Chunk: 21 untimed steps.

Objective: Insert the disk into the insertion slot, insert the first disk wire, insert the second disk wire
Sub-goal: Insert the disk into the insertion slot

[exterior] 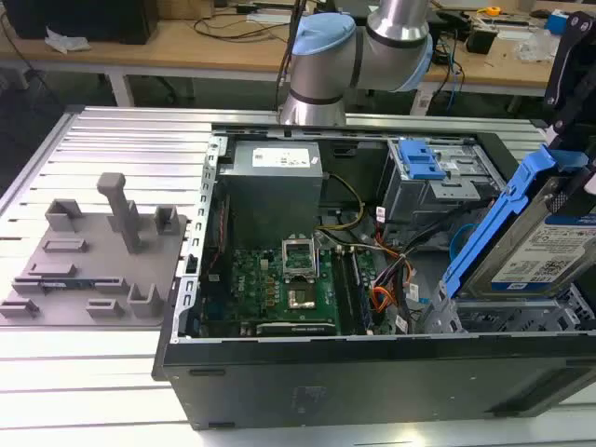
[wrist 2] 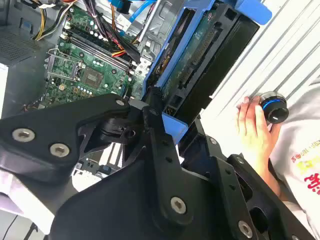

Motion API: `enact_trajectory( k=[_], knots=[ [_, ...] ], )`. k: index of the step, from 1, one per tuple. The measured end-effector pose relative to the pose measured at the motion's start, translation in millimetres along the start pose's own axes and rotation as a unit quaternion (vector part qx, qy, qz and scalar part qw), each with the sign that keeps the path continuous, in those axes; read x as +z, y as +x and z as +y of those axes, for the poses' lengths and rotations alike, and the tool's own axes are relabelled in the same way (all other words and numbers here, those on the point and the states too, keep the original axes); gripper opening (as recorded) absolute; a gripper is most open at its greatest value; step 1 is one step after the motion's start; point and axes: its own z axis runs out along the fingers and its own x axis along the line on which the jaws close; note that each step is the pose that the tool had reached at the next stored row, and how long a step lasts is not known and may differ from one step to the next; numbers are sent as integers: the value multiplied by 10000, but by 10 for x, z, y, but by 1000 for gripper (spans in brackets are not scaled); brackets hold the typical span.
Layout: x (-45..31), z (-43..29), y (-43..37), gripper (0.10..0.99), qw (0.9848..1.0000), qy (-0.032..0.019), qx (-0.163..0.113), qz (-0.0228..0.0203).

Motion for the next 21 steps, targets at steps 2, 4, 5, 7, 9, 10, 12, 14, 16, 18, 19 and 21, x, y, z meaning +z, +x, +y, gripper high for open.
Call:
enact_trajectory(
  k=[2,4,5,7,9,10,12,14,16,18,19,21],
  knots=[
    [0,0,0,365,10000,0,0,0],
    [0,0,0,365,10000,0,0,0],
    [0,0,0,365,10000,0,0,0],
    [0,0,0,365,10000,0,0,0],
    [0,0,0,365,10000,0,0,0],
    [0,0,0,365,10000,0,0,0],
    [0,4,0,365,10000,3,0,0],
    [0,21,0,365,10000,24,-3,-23],
    [2,39,1,365,9999,69,-11,-86],
    [3,65,2,365,9997,145,-24,-186],
    [4,83,8,365,9996,190,-27,-215],
    [11,127,17,365,9993,296,-29,-217]
  ],
)
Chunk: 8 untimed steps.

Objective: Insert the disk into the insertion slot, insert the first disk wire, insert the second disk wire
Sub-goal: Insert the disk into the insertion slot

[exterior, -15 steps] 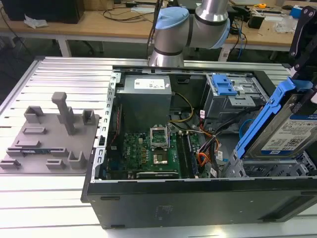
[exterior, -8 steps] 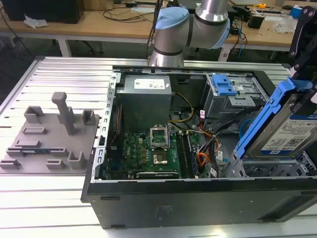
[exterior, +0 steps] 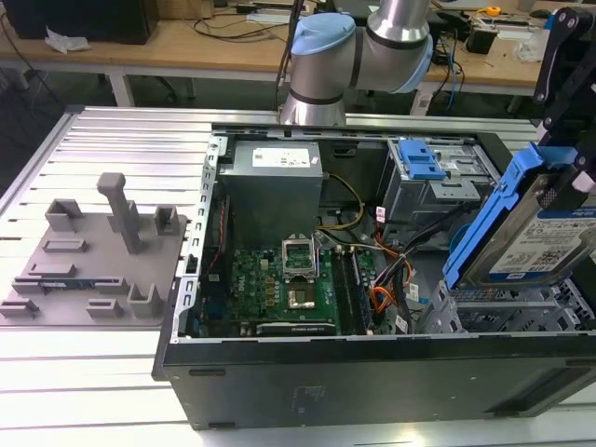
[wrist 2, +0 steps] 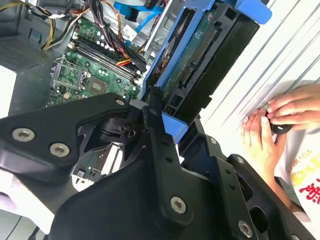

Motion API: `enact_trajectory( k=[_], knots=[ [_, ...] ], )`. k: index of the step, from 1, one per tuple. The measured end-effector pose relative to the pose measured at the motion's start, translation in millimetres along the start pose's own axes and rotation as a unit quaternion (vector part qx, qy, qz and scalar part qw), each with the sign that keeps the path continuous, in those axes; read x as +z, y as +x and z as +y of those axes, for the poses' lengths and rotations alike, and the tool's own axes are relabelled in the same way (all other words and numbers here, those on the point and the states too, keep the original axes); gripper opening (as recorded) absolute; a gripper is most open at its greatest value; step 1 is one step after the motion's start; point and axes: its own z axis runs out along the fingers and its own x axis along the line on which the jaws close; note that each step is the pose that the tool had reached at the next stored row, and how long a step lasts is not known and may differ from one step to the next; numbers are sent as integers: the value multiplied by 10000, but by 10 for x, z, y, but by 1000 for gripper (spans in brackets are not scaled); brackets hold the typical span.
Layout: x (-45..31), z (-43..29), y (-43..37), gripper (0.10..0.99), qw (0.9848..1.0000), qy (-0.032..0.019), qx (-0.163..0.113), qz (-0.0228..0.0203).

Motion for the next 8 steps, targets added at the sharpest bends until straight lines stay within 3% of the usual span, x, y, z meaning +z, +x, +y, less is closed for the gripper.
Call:
enact_trajectory(
  k=[5,8],
  knots=[
    [3,7,0,365,10000,22,2,3],
    [9,-6,-5,365,9999,26,99,44]
  ],
)
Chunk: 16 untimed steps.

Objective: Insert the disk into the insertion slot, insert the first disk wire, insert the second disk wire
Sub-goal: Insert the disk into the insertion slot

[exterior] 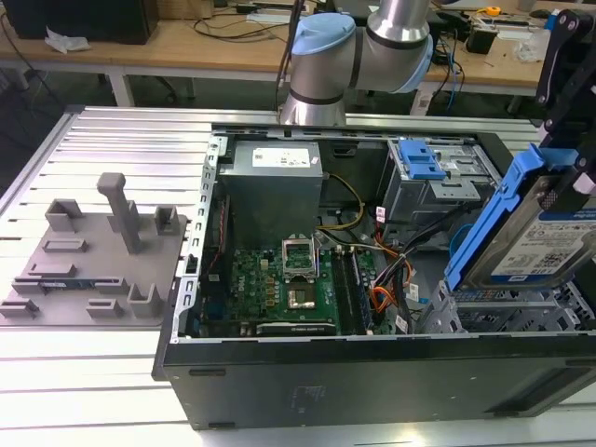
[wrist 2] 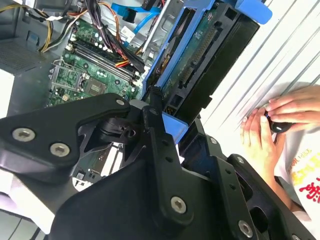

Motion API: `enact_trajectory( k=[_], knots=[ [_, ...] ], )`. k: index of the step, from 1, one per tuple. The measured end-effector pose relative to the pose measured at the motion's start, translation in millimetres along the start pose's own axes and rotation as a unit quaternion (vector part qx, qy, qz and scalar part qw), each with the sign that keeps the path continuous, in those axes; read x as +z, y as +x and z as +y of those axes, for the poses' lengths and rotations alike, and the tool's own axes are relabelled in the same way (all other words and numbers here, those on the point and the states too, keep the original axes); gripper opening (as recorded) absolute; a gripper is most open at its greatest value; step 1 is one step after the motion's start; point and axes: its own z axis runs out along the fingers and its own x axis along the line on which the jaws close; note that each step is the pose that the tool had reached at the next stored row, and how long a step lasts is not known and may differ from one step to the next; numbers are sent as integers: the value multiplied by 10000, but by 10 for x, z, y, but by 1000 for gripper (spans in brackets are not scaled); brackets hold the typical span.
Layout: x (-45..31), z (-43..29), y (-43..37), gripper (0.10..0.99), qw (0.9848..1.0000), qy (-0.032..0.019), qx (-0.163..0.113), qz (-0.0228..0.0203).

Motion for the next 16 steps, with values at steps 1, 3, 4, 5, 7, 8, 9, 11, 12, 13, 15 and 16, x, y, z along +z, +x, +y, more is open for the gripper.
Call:
enact_trajectory(
  k=[1,3,4,5,7,8,9,11,12,13,15,16],
  knots=[
    [4,-10,-5,365,10000,1,25,2],
    [14,-27,-22,365,10000,2,60,3],
    [23,-37,-32,365,10000,2,80,3],
    [29,-47,-39,365,10000,-1,94,3],
    [41,-75,-57,365,9999,-33,118,8],
    [44,-88,-66,365,9999,-66,121,14],
    [48,-102,-74,365,9998,-133,123,33],
    [48,-102,-74,365,9998,-139,123,35],
    [47,-102,-74,365,9998,-139,123,36],
    [47,-104,-75,365,9998,-139,121,36],
    [48,-115,-76,365,9999,-143,-29,34],
    [49,-117,-76,365,9999,-145,-76,33]
  ],
)
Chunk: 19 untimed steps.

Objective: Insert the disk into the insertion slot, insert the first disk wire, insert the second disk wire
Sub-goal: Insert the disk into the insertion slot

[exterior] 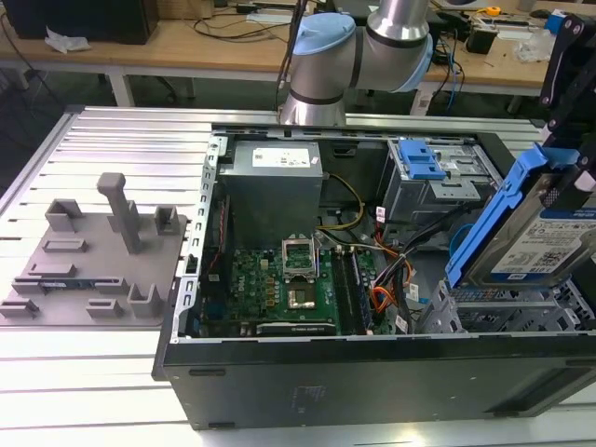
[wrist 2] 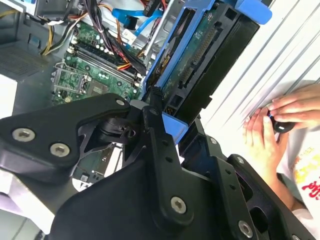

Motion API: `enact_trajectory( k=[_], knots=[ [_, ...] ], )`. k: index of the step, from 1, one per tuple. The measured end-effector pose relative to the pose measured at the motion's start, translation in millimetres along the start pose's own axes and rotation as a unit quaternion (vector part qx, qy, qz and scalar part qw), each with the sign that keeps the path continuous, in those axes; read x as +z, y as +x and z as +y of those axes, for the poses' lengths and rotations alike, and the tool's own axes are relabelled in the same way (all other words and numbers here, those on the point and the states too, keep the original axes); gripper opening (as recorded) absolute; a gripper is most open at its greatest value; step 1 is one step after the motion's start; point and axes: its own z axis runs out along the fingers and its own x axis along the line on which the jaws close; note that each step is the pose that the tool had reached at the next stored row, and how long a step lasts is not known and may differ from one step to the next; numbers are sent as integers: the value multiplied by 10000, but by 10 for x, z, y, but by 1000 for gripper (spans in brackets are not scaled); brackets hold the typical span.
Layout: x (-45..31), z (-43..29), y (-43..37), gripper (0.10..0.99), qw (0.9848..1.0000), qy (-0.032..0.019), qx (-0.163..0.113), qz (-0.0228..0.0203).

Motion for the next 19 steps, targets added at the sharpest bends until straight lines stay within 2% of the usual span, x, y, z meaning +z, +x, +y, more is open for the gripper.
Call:
enact_trajectory(
  k=[8,15,19],
  knots=[
    [1,-8,-15,365,10000,-2,-48,1],
    [5,-125,-41,365,10000,-9,-46,1],
    [16,-129,-72,365,10000,-11,-45,0]
  ],
)
